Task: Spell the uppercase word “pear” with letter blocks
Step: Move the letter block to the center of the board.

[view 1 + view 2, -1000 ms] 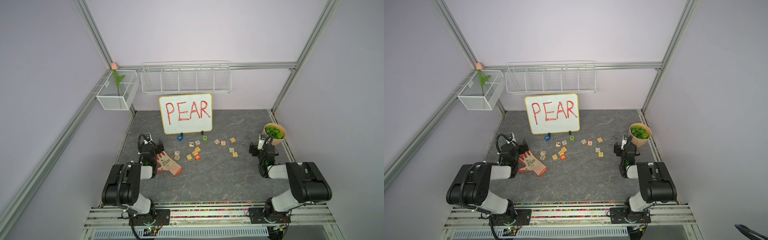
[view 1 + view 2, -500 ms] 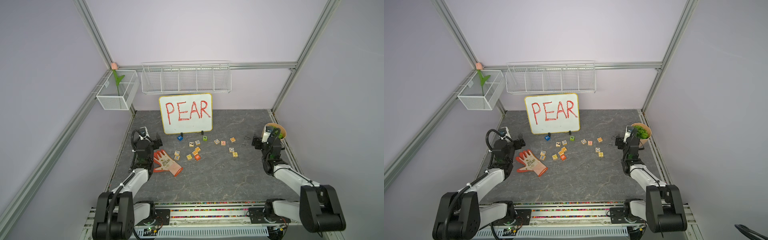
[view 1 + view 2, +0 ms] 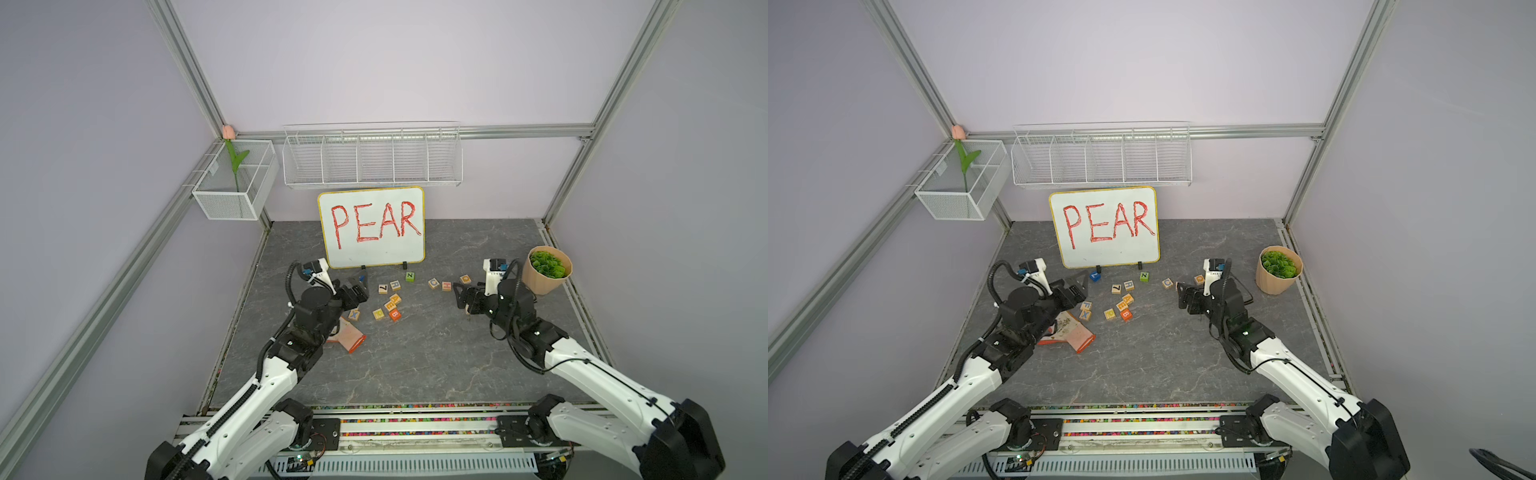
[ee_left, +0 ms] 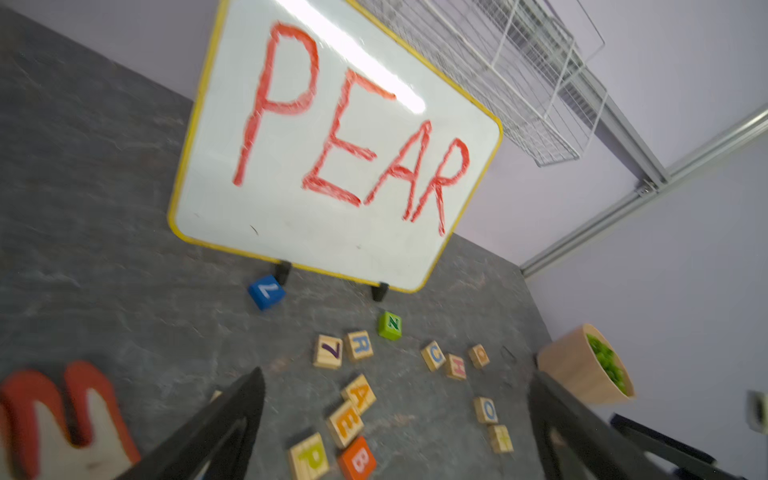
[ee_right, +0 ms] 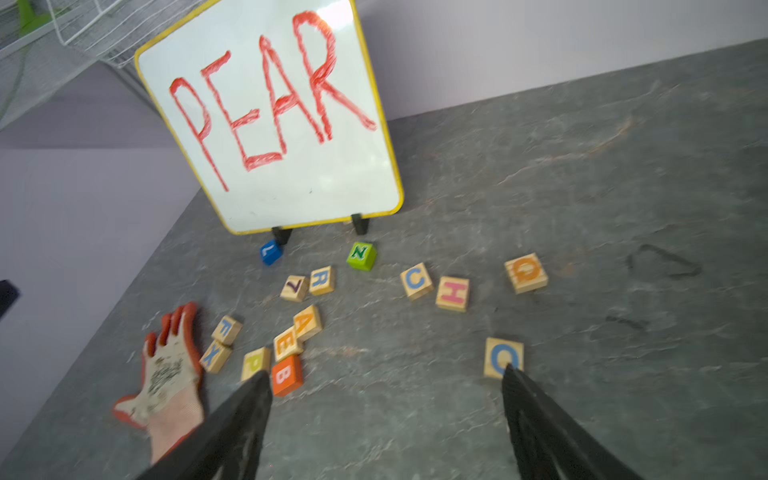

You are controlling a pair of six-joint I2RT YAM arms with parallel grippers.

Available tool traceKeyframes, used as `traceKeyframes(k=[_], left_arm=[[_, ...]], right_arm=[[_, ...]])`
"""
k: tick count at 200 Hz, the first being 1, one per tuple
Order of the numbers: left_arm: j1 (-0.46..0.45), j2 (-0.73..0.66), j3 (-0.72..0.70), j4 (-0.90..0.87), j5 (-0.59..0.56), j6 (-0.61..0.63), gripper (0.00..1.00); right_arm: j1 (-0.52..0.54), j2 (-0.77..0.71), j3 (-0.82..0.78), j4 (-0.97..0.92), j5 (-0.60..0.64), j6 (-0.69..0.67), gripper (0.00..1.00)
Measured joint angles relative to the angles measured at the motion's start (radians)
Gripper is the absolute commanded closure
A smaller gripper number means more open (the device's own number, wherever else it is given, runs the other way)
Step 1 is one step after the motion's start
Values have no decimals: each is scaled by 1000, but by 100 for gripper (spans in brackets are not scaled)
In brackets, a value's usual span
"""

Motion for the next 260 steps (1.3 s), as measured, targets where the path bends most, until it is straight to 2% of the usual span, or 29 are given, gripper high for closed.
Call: traceKeyframes(k=[14, 29, 65, 101, 113, 145, 178, 215, 260], left_arm=[[-82, 7, -5, -2, -13, -43, 1], [-126, 14, -13, 22, -6, -60, 1], [-135, 41, -80, 170, 55, -64, 1], [-121, 93, -55, 126, 48, -60, 1], [-113, 140, -10, 72, 53, -14, 1], [-109, 273, 176, -156, 80, 236, 0], [-78, 381, 258, -329, 93, 436, 2], [-47, 558, 316, -443, 132, 518, 5], [-40, 750, 388, -470, 188, 557, 6]], right_arm=[[49, 8, 16, -17, 4, 49, 11], [88, 20, 28, -15, 0, 106, 11], [128, 70, 73, -74, 23, 198, 11], [126, 134, 175, -191, 92, 267, 11], [125, 150, 194, -220, 126, 275, 11], [108, 199, 243, -314, 239, 243, 11], [93, 199, 275, -356, 338, 165, 11], [78, 198, 276, -357, 354, 81, 11], [66, 198, 276, -356, 351, 18, 11]])
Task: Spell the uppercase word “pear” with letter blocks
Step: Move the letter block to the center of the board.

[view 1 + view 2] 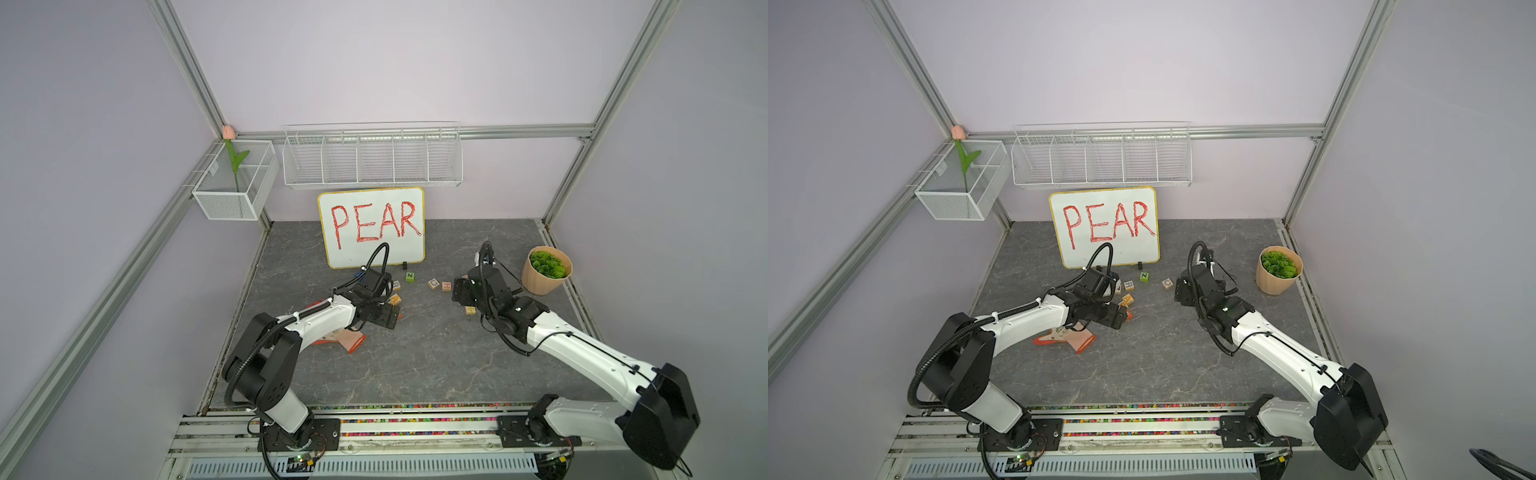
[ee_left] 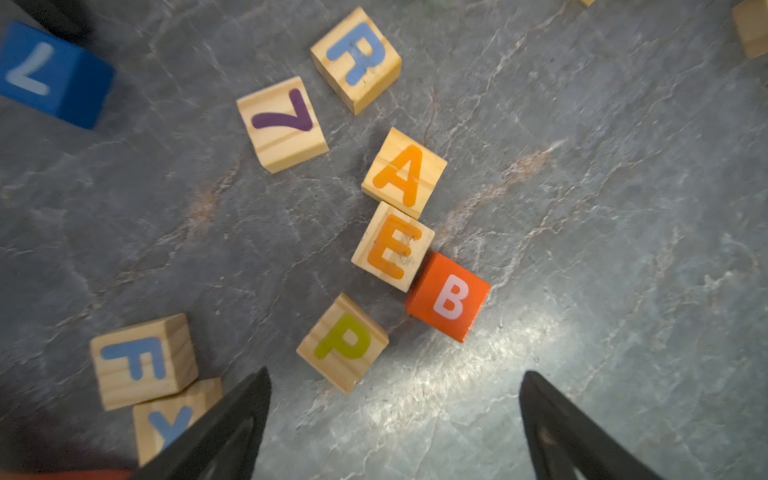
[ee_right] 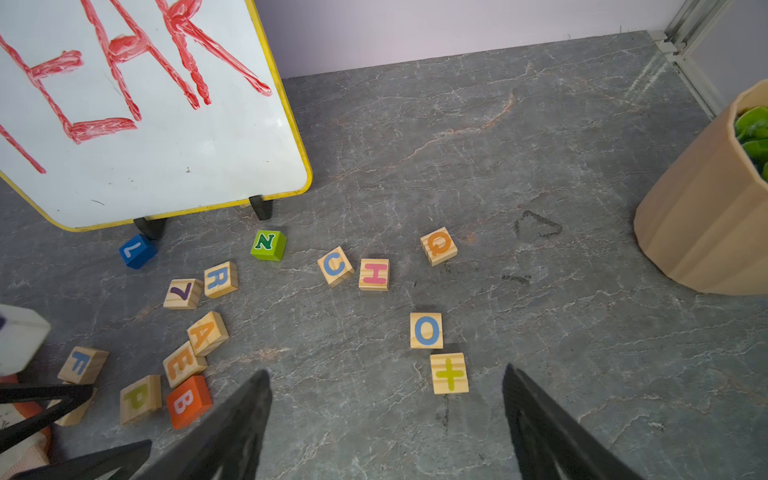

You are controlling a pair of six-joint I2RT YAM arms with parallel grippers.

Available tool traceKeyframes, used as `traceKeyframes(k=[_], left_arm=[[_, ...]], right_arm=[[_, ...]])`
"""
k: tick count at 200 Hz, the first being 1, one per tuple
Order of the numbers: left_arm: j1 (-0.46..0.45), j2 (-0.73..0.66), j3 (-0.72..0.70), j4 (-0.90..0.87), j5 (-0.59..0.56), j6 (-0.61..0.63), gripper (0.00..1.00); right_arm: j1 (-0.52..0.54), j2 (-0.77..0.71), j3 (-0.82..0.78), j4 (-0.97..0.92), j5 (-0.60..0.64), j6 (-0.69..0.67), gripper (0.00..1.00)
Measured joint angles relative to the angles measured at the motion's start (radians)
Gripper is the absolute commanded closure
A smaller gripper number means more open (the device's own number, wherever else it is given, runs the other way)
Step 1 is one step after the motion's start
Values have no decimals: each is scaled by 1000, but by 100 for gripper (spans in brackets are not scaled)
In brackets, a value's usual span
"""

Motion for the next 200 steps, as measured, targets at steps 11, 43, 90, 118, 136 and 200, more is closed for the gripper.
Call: traceKeyframes(k=[11, 43, 90, 118, 136, 200], left_arm=[[6, 16, 0, -1, 14, 3, 6], [21, 21, -1, 32, 40, 17, 5], [37, 61, -1, 81, 84, 42, 6], [49, 80, -1, 91, 118, 45, 8], [49, 80, -1, 93, 148, 46, 9], [40, 54, -48, 109, 214, 30, 12]], right_arm=[[-3, 0, 0, 0, 0, -6, 11], [-5, 0, 0, 0, 0, -7, 11], [-5, 19, 0, 0, 0, -6, 11], [-5, 26, 0, -1, 0, -3, 11], [-5, 26, 0, -1, 0, 0, 11], [-5, 39, -2, -1, 0, 13, 11]])
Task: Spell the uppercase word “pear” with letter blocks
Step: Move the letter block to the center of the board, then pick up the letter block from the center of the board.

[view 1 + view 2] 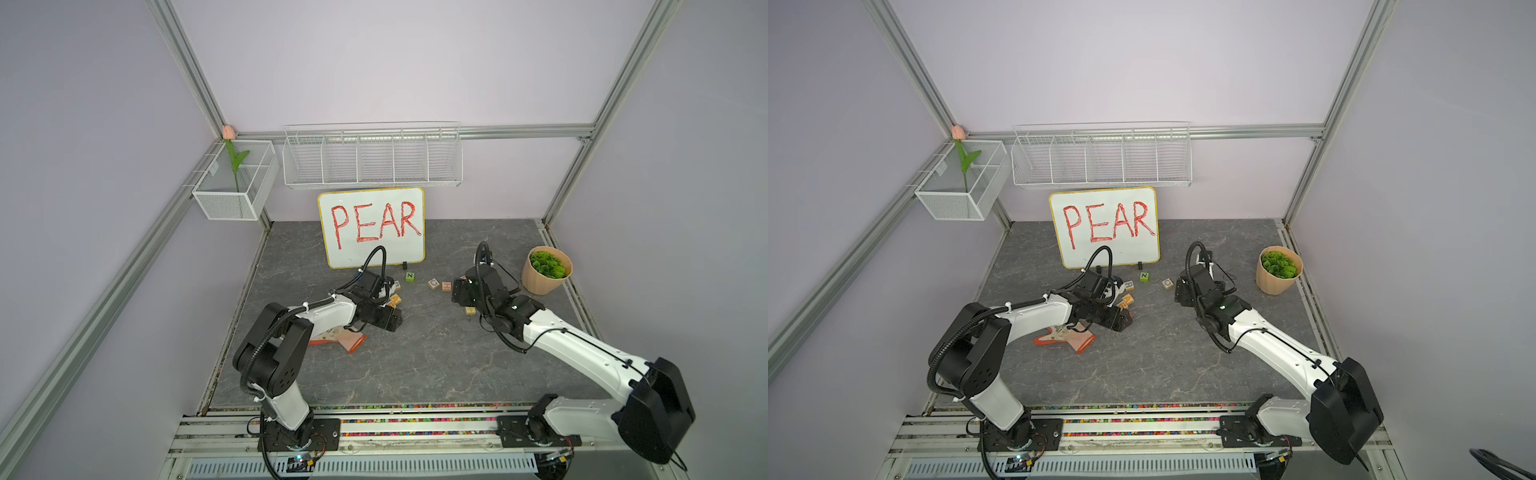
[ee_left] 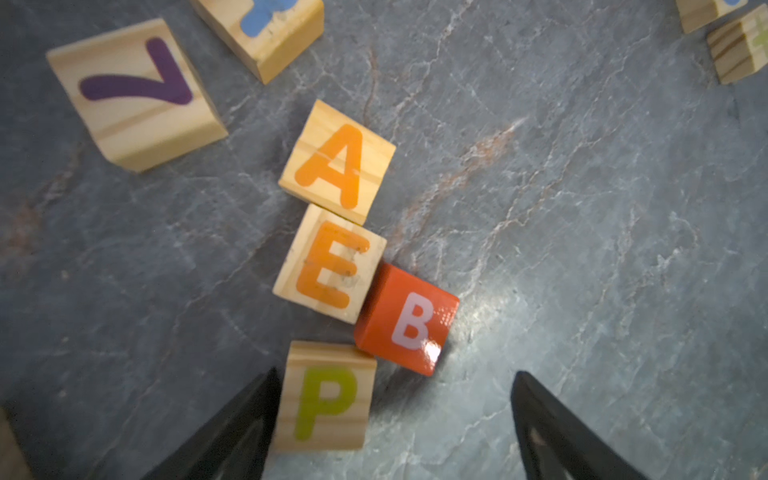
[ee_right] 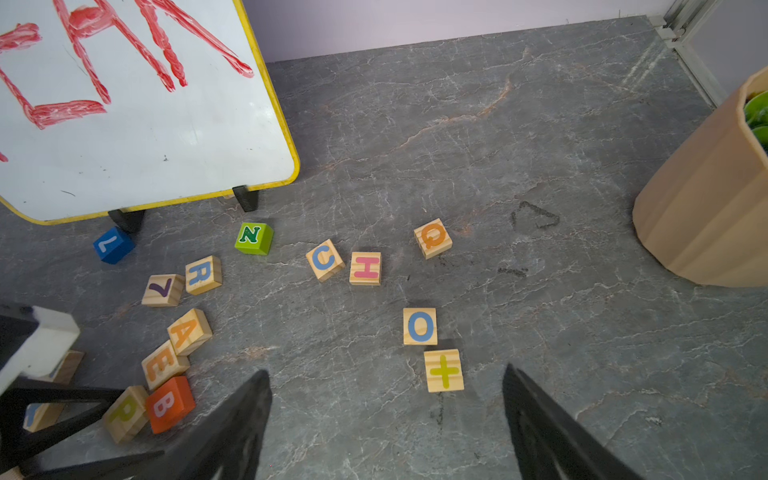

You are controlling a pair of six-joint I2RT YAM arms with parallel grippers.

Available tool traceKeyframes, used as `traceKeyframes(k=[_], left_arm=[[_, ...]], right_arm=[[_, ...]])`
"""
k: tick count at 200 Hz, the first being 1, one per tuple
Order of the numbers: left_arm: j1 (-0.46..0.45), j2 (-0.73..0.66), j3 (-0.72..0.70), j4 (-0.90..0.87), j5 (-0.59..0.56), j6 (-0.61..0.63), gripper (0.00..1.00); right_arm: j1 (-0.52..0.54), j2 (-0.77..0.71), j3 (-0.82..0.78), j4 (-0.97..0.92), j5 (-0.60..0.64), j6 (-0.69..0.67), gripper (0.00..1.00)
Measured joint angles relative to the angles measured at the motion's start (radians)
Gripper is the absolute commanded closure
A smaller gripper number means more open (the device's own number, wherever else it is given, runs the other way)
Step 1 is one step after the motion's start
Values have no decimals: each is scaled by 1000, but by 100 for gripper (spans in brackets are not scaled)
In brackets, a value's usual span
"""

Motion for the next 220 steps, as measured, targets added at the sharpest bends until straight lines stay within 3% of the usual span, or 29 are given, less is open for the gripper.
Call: traceKeyframes(k=[46, 163, 189, 220], left_arm=[[-61, -11, -11, -8, -60, -30, 19], [-80, -11, -13, -28, -256, -82, 46], [-95, -11, -13, -32, -282, -90, 53], [-105, -9, -13, -36, -300, -103, 59]], right_arm=[[0, 11, -7, 0, 0, 12, 11], [-2, 8, -60, 32, -45, 2, 11], [-3, -1, -72, 89, -121, -42, 11], [-3, -16, -86, 164, -304, -122, 11]])
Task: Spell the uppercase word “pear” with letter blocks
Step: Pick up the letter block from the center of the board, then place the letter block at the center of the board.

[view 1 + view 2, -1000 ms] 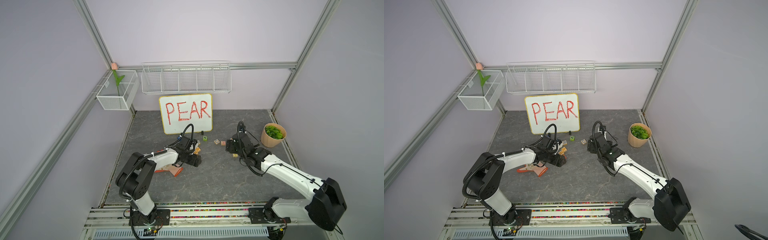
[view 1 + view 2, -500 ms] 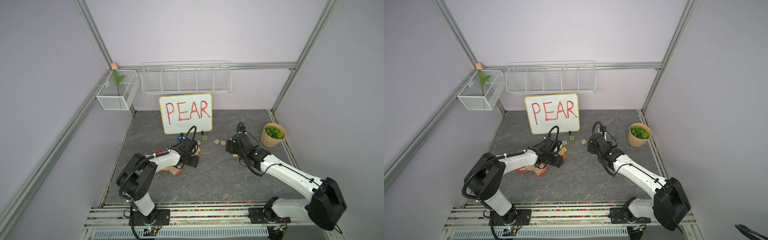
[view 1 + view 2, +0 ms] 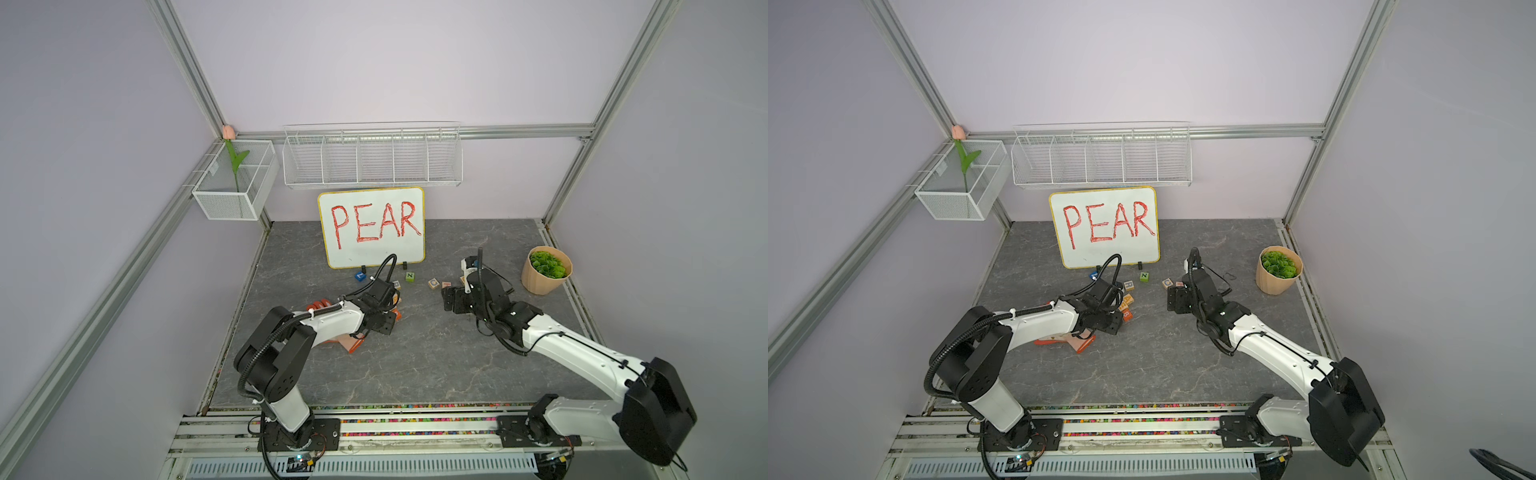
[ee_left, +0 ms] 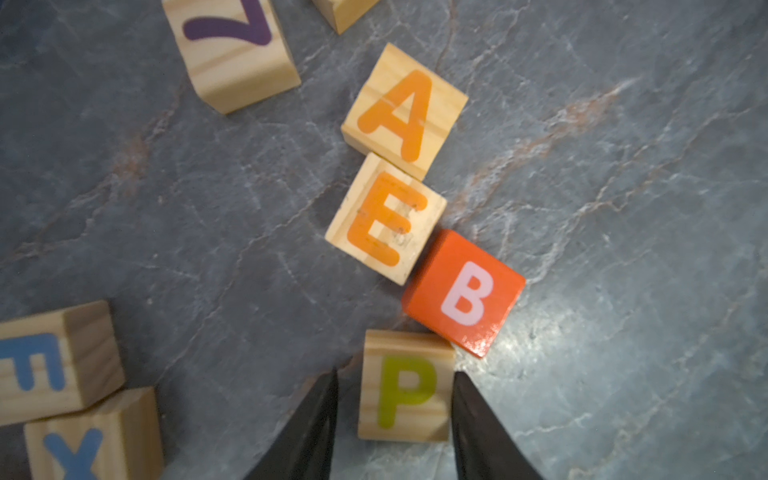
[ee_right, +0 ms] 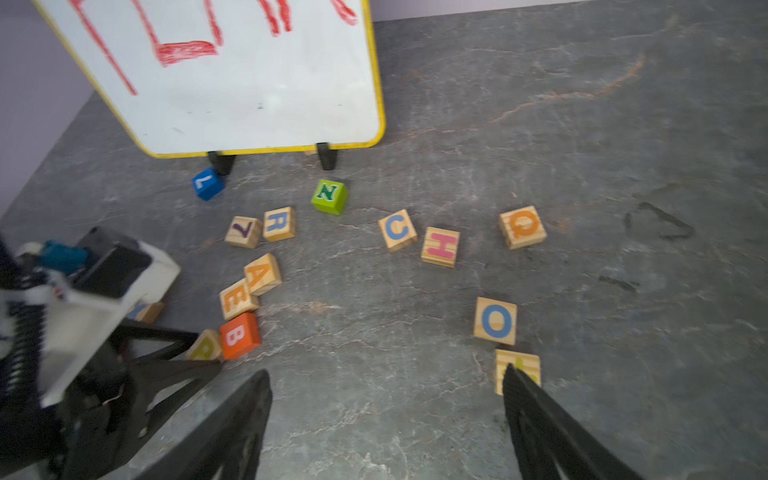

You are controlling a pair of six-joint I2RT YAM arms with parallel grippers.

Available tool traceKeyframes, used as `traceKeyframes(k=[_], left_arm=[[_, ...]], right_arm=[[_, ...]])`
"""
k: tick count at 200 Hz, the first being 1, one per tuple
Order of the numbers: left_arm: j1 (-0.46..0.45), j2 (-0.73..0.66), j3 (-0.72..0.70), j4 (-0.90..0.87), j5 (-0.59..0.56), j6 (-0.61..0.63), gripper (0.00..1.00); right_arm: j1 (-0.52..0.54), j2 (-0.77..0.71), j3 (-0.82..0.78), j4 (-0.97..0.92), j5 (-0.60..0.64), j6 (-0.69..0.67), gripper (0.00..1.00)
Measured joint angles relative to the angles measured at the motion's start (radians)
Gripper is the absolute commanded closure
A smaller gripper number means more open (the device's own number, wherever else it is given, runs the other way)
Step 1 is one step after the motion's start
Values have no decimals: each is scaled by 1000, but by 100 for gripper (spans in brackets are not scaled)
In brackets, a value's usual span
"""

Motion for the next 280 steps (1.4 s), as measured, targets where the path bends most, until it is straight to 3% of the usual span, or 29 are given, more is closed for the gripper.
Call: traceKeyframes(k=[38, 68, 130, 184, 237, 252, 280], left_arm=[[-2, 2, 0, -18, -28, -37, 67], [-15, -18, -2, -52, -61, -95, 69], [-121, -154, -14, -146, -93, -319, 73], [-209, -152, -58, -167, -97, -517, 73], [-218, -90, -64, -169, -108, -580, 74], [-221, -87, -62, -169, -112, -585, 71], [-224, -84, -59, -172, -119, -591, 56]], right_arm=[[5, 27, 26, 32, -224, -63, 11], [14, 53, 30, 45, -296, -79, 11], [15, 49, 30, 43, -271, -100, 11], [15, -14, -12, 49, -226, -100, 11], [15, -58, -50, 44, -192, -100, 11], [15, -63, -51, 44, -182, -99, 11], [15, -64, -53, 44, -168, -99, 11]])
